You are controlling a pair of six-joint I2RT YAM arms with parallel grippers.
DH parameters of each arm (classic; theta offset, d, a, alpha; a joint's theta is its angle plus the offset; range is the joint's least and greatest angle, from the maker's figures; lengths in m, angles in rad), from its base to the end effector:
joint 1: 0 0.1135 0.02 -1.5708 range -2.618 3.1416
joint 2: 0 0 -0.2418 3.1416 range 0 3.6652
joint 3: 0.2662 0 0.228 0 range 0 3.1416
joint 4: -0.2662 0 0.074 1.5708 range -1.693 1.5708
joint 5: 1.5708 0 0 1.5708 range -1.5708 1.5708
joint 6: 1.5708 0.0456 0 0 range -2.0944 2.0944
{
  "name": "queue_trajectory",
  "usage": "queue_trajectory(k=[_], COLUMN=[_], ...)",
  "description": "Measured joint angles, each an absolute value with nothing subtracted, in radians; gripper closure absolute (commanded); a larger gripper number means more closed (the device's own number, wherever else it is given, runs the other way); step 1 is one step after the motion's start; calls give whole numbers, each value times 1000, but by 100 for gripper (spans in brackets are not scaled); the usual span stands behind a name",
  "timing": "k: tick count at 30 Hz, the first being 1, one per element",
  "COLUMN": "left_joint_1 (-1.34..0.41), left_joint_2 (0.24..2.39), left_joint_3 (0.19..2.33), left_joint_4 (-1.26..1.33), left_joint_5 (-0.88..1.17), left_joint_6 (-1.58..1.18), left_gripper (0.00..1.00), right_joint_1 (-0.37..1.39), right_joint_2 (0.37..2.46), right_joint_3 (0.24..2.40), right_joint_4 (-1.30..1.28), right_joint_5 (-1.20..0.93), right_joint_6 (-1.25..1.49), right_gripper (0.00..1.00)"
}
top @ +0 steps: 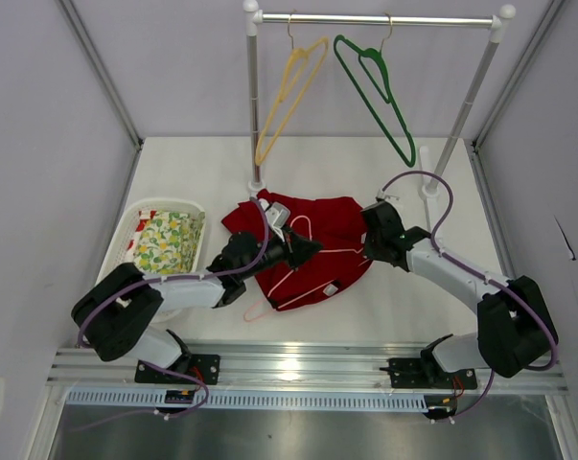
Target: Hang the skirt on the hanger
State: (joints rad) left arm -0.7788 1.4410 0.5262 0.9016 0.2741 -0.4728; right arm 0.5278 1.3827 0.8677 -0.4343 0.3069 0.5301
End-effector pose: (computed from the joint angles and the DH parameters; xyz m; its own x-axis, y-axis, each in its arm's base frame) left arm 0.1965 -0.2113 0.2140 -0.4040 -0.2172 -0.8886 0.7693 0.4450 -0.4585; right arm 0.2352 0.1211 0.1994 -0.7719 0.1079 -0.6265 0.0720 0.9940 0.0825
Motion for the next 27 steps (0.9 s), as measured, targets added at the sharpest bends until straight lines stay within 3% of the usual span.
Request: queue_trajectory(k=[27], left_joint_1=[-787], left_joint_2=[1522], left_joint_3=[437], left_joint_4=[1172], left_joint_5=[99], left_joint_6=[-559], left_gripper=[100], right_joint_1=[497], right_joint_2=[1366], right_joint_3=[848], right_joint_4=[-459], right_joint_5=[310], right_joint_6=[521], right_gripper=[100])
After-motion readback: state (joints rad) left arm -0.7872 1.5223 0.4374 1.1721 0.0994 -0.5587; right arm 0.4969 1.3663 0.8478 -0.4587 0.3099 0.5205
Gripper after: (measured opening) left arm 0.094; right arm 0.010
